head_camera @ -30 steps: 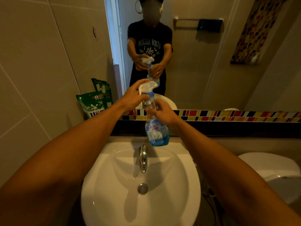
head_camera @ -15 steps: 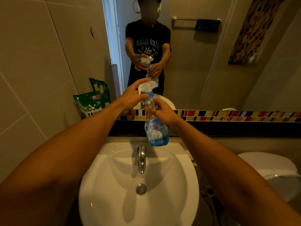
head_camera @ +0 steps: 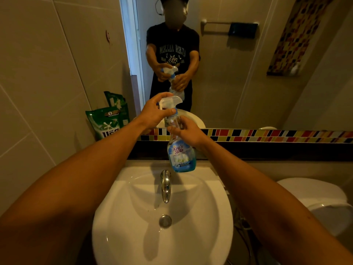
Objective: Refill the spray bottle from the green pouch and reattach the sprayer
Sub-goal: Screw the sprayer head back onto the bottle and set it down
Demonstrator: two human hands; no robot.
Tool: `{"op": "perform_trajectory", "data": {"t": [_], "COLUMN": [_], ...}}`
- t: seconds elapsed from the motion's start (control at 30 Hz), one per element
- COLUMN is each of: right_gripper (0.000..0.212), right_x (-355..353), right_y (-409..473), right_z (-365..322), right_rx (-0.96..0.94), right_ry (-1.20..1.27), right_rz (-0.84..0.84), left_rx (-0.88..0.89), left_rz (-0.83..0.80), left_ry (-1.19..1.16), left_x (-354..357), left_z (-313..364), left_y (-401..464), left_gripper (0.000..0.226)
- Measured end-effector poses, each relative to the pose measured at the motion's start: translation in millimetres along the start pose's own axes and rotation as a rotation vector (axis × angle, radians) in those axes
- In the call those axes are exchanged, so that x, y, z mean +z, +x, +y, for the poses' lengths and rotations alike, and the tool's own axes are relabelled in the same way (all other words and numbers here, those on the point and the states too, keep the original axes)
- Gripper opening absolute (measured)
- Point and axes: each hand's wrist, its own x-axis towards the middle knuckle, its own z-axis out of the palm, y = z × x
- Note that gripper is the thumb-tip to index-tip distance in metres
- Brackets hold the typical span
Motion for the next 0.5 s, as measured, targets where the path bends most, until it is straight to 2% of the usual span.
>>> {"op": "perform_trajectory", "data": {"t": [0.2,0.5], "right_gripper": [0.034,0.036], "right_x": [0.0,4.1], "right_y": [-2.0,-2.6], "right_z": [-0.8,-5.6], "right_rx": [0.015,0.014], "right_ry": [0.04,0.028], "right_rz": [-0.018,-0.022], "left_rx": [-0.056,0.033], "left_rz": [-0.074,0.057], "left_ry": [-0.031,0.067], "left_x": [-7.2,-2.9], "left_z": [-3.3,-4.4], "left_y": [1.1,1.2], "left_gripper": [0.058,0.059]}}
